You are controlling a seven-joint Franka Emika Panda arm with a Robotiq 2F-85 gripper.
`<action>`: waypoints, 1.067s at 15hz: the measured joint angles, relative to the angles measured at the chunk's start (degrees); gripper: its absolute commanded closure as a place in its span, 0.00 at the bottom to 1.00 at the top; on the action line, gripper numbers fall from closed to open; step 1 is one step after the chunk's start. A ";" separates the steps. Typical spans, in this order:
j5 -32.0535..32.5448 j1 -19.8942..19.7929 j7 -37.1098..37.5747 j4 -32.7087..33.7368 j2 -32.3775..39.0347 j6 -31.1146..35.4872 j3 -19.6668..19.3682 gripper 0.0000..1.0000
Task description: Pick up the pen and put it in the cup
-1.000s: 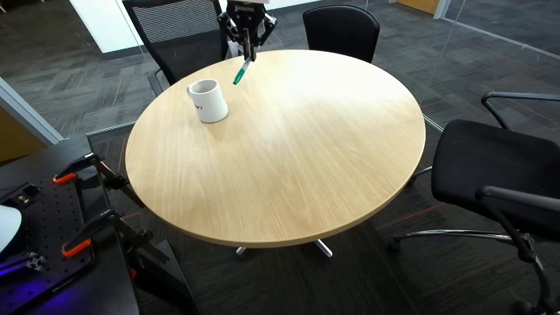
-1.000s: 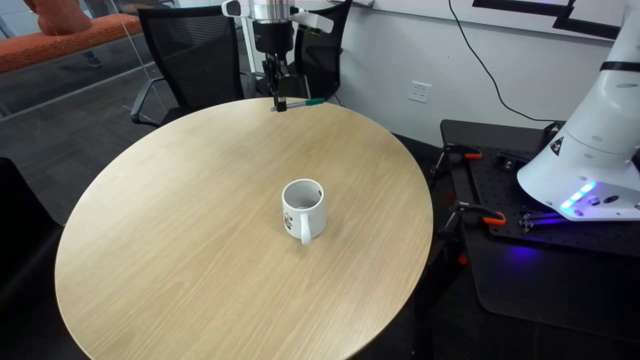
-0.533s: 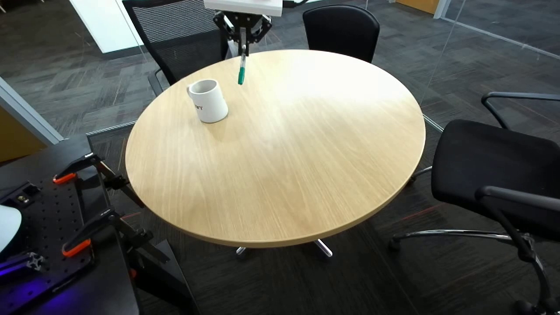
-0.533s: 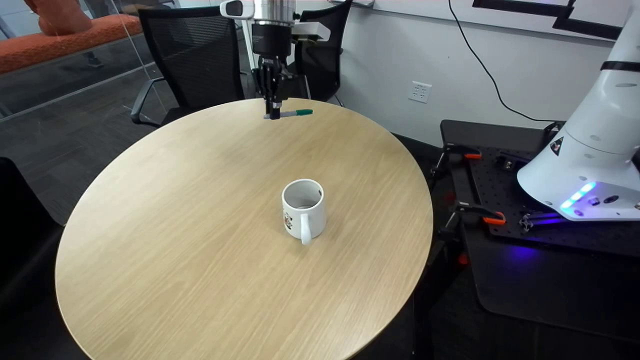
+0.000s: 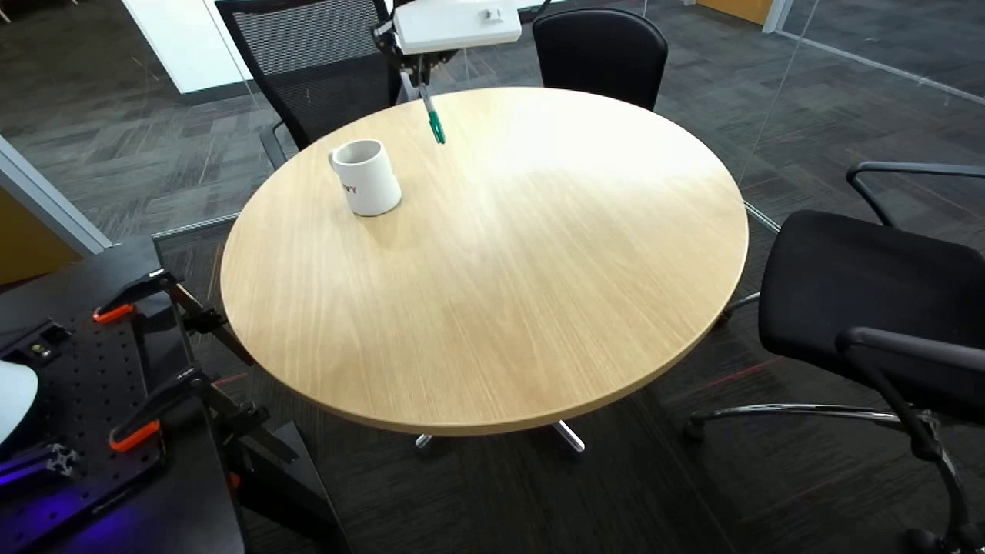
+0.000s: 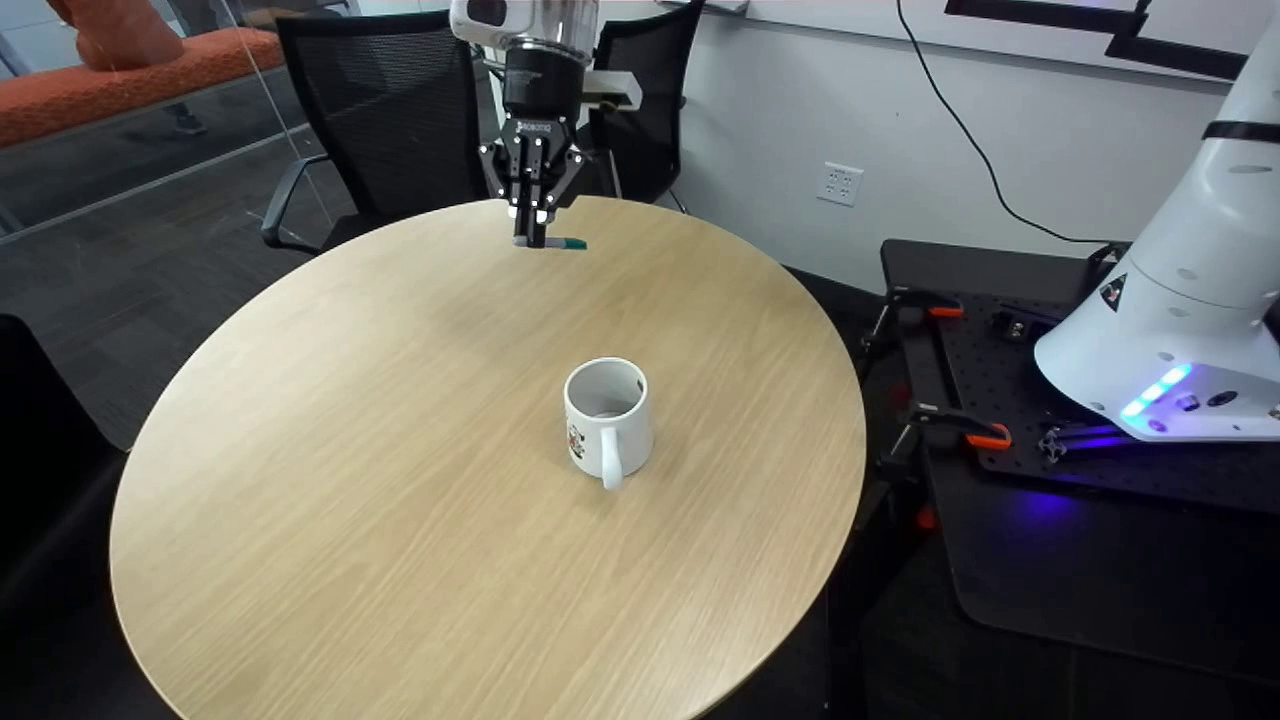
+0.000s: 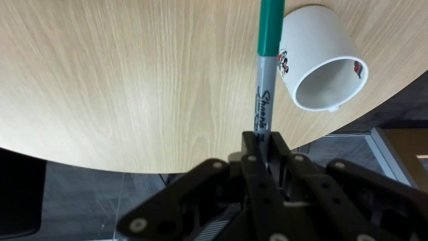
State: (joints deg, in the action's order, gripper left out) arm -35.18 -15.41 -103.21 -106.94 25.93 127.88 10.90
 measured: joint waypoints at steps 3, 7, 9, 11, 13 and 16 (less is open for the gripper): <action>-5.62 -0.21 -11.26 0.32 0.46 -2.65 0.00 0.97; -12.03 -0.69 -24.62 1.07 1.05 -9.71 -0.59 0.97; -15.01 -0.76 -30.65 1.26 1.20 -14.40 -1.48 0.97; -17.76 -0.84 -35.45 1.32 1.30 -20.21 -2.70 0.97; -19.75 -0.85 -38.94 1.34 1.41 -26.35 -4.14 0.97; -21.52 -0.76 -40.81 1.34 1.67 -33.63 -6.19 0.97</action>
State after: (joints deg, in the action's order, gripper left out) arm -56.70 -16.17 -144.02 -105.60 27.60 94.25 4.71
